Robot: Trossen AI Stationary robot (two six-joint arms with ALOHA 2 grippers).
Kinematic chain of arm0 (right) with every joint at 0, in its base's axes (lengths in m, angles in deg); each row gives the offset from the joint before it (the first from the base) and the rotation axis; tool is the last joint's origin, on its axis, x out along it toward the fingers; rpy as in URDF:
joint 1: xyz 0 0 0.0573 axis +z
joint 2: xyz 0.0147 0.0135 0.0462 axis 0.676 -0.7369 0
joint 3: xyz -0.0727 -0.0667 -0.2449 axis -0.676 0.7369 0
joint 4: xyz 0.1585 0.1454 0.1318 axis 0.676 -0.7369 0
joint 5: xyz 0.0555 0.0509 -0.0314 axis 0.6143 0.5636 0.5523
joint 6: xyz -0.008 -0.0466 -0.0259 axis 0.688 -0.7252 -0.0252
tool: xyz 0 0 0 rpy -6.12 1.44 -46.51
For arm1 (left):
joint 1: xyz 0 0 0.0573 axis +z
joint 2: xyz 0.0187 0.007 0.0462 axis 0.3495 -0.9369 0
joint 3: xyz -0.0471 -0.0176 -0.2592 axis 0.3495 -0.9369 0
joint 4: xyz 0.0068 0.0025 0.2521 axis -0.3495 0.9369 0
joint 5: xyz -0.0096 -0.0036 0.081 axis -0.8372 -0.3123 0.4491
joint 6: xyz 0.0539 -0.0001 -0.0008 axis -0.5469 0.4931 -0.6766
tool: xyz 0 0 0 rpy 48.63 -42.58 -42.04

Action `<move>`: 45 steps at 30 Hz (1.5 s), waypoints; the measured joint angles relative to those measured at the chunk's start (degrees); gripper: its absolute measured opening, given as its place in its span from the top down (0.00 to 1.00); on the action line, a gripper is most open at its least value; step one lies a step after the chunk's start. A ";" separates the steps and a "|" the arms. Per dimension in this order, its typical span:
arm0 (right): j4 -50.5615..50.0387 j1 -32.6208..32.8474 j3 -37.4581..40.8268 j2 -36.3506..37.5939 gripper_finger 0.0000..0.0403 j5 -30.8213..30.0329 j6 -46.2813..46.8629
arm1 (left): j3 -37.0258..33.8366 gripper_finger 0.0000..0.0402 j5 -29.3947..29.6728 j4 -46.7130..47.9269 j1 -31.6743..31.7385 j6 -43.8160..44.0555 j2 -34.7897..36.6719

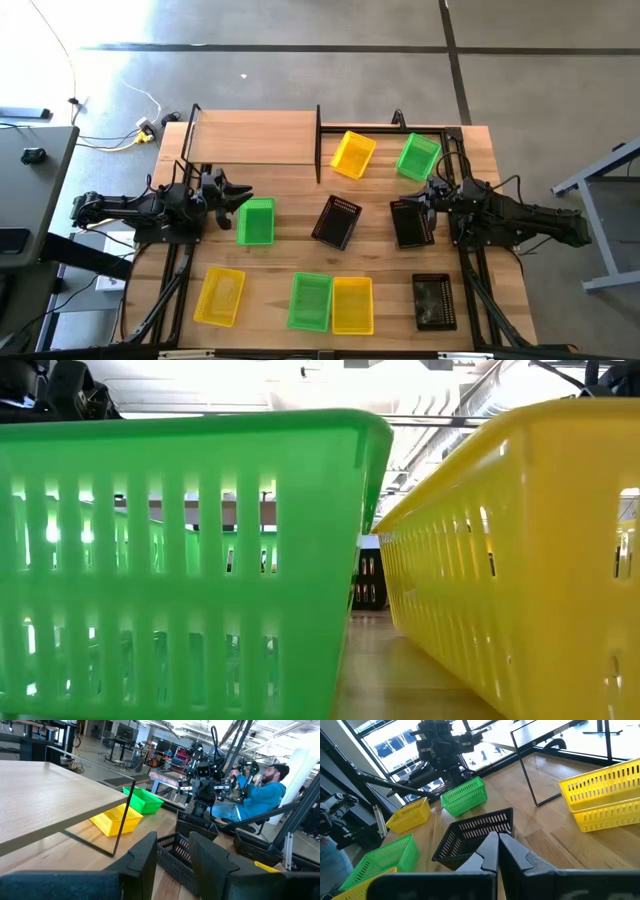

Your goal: Stack baskets on shelf by color

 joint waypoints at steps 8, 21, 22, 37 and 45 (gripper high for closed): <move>-0.01 0.00 0.00 -0.01 1.00 -0.01 0.00 | 0.00 0.74 0.00 -0.01 -0.01 0.00 0.00; -0.01 0.01 0.00 0.00 1.00 0.01 0.00 | 0.00 0.74 0.55 -0.11 0.00 0.00 -0.01; -0.01 0.01 0.02 -0.02 1.00 0.00 0.00 | 0.00 0.74 0.50 -0.11 -0.01 0.00 -0.01; -0.02 0.01 0.00 0.00 1.00 -0.01 0.02 | 0.00 0.66 2.52 -0.15 0.00 3.22 -0.01; -0.01 0.02 0.02 -0.01 1.00 0.00 0.00 | 0.00 0.58 8.52 -3.74 0.02 17.76 -0.01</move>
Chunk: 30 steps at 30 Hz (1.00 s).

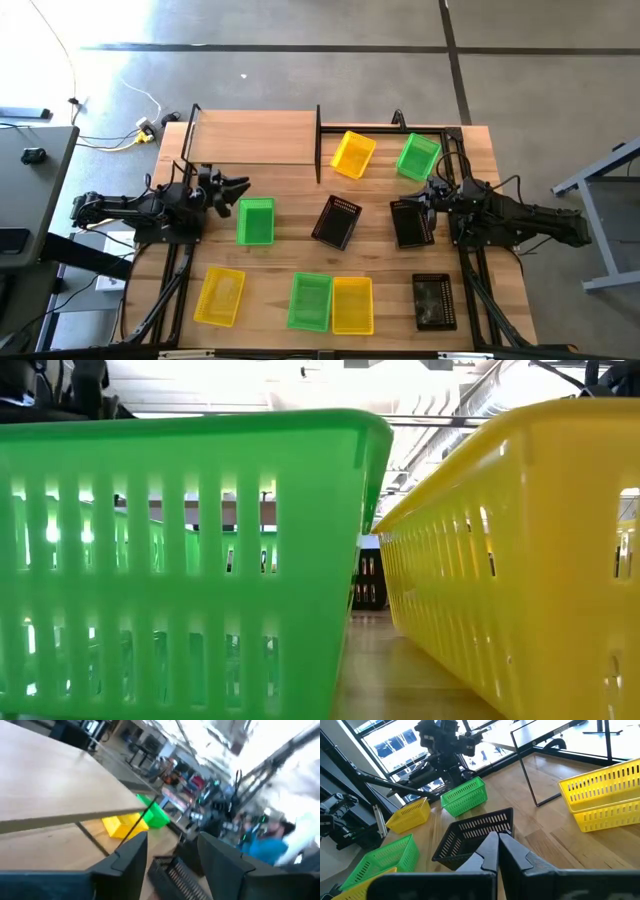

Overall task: Stack baskets on shelf by color
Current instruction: Put the middle green bin on the shelf

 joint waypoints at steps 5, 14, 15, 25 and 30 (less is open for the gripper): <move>0.00 -0.02 0.00 0.01 1.00 0.00 0.00 | 0.35 0.59 -1.66 -10.38 -0.03 -4.18 0.00; -0.01 -0.02 -0.02 0.01 1.00 0.01 0.00 | 9.27 0.61 -12.34 -10.75 -0.01 -14.53 -1.34; 0.01 0.00 -0.02 -0.01 1.00 0.01 0.00 | 10.83 0.61 -13.73 -9.27 -0.01 -15.99 -2.07; 0.00 -0.01 -0.01 0.01 1.00 0.01 0.00 | 27.10 0.61 -22.65 19.28 -0.03 -22.73 -15.63; 0.01 -0.02 0.00 -0.01 1.00 0.00 0.00 | 31.04 0.61 -26.85 26.29 -0.03 -24.91 -23.00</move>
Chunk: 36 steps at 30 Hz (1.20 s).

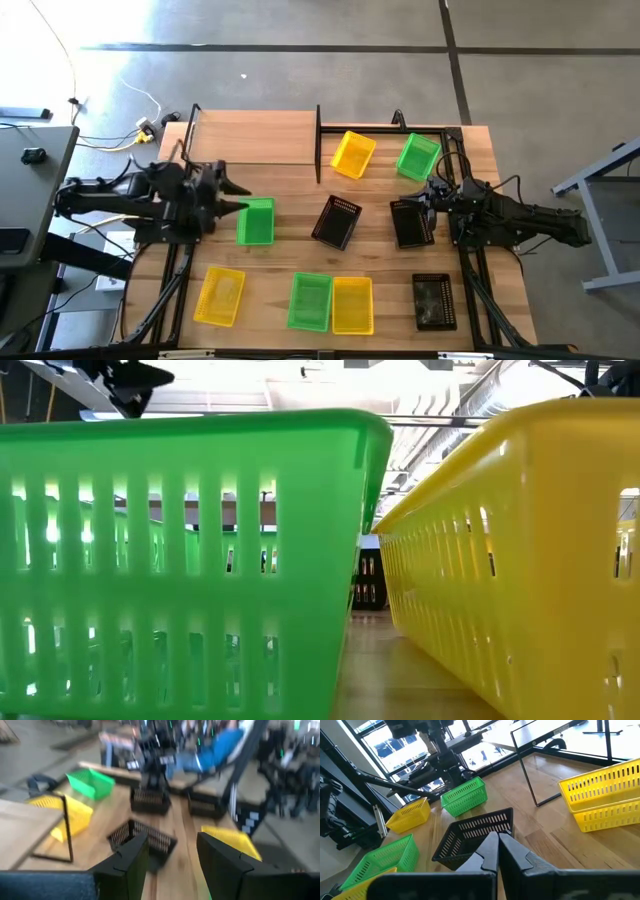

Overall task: Stack baskets on shelf by color
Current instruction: Put the middle green bin on the shelf

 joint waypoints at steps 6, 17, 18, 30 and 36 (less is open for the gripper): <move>-0.01 0.01 0.00 0.01 1.00 0.01 0.00 | 2.24 0.61 -1.04 6.93 -0.02 -2.50 -6.88; 0.00 0.00 0.00 0.00 1.00 0.01 0.00 | 2.57 0.61 -2.84 12.01 -2.65 -2.79 -15.71; -0.02 0.00 -0.01 0.00 1.00 0.01 0.00 | 2.57 0.61 -2.83 12.41 -3.14 -2.79 -16.62; 0.00 0.00 -0.02 0.00 1.00 0.01 0.00 | 2.57 0.61 -1.44 15.71 -8.52 -2.77 -27.72; 0.00 0.02 -0.02 0.00 1.00 -0.01 0.00 | 2.57 0.61 0.64 15.93 -10.36 -2.78 -32.76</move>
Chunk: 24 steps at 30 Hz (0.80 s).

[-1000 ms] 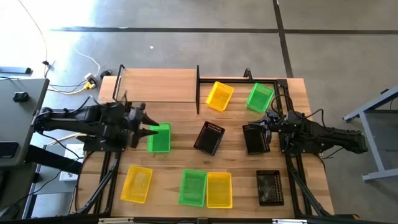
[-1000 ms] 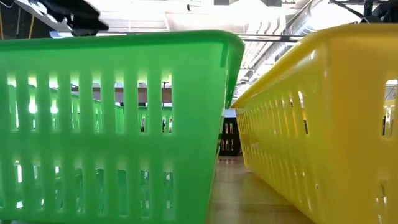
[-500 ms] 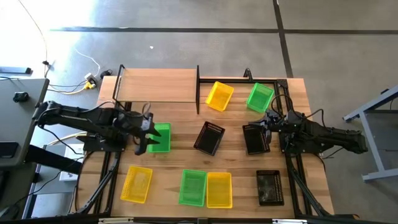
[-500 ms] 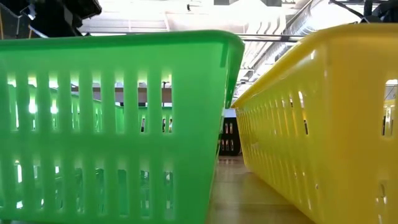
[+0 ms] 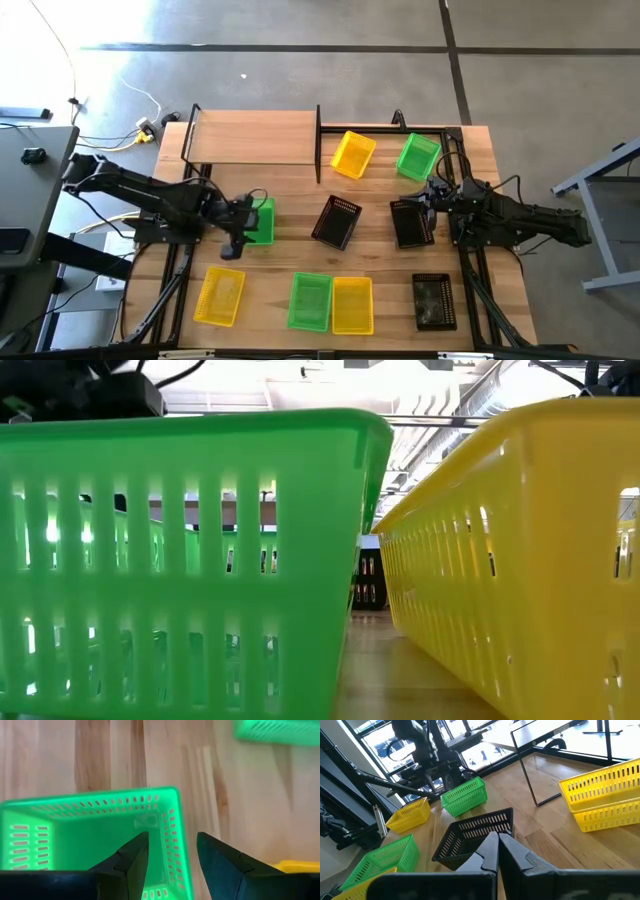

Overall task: Stack baskets on shelf by color
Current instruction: Put the middle green bin on the shelf

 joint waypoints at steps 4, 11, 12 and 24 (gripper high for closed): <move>0.00 -0.02 0.01 0.01 1.00 0.01 0.00 | 0.00 0.61 0.40 -0.02 -0.39 0.44 -3.01; 0.00 -0.01 0.02 0.01 1.00 0.01 0.00 | 0.00 0.61 0.38 -0.20 -1.21 1.68 -7.35; 0.00 -0.01 0.00 0.01 1.00 0.01 0.00 | 0.00 0.61 0.39 -0.09 -1.38 1.99 -7.85; -0.02 -0.02 0.02 0.00 1.00 0.02 0.00 | 0.00 0.61 0.36 -0.31 -2.47 4.44 -10.44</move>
